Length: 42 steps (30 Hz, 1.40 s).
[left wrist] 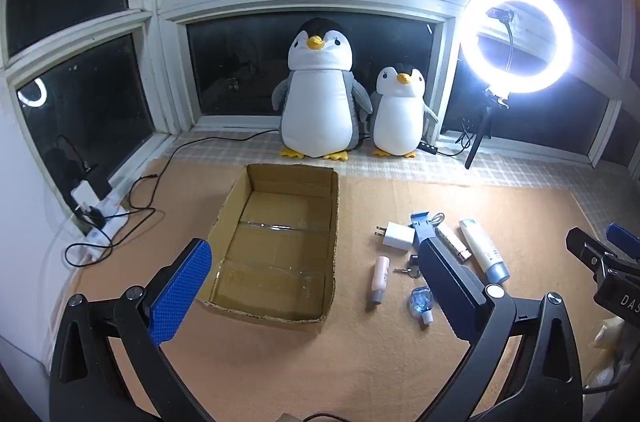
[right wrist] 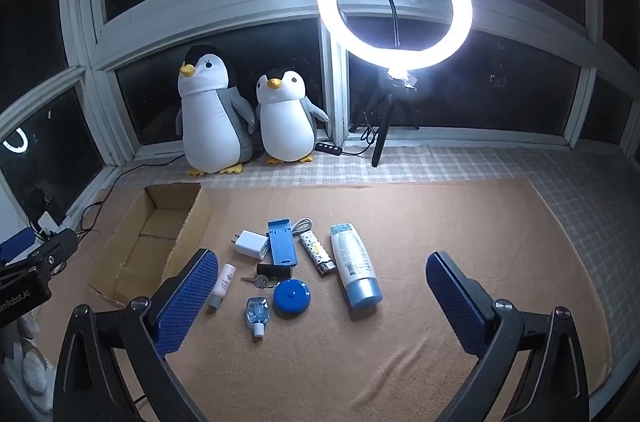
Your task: Organize rigid objects
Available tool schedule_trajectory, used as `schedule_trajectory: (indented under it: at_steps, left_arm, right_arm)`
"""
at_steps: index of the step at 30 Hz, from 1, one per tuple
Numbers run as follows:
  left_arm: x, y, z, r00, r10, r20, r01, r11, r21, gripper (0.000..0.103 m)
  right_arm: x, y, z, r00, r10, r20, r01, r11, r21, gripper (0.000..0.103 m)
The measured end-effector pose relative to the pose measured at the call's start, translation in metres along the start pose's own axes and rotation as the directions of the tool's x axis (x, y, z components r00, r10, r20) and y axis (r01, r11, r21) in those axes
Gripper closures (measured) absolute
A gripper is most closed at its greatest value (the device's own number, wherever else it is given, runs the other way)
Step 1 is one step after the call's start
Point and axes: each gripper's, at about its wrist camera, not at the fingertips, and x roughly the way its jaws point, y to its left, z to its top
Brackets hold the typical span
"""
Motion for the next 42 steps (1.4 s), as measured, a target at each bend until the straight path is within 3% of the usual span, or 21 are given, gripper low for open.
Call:
schedule_trajectory:
  at_steps: [42]
  left_arm:
    - [0.0064, -0.0030, -0.0071, 1.000, 0.003, -0.004, -0.003, 1.000, 0.003, 0.001]
  right_arm:
    - [0.0059, -0.0024, -0.0028, 1.000, 0.010, -0.027, -0.011, 1.000, -0.003, 0.001]
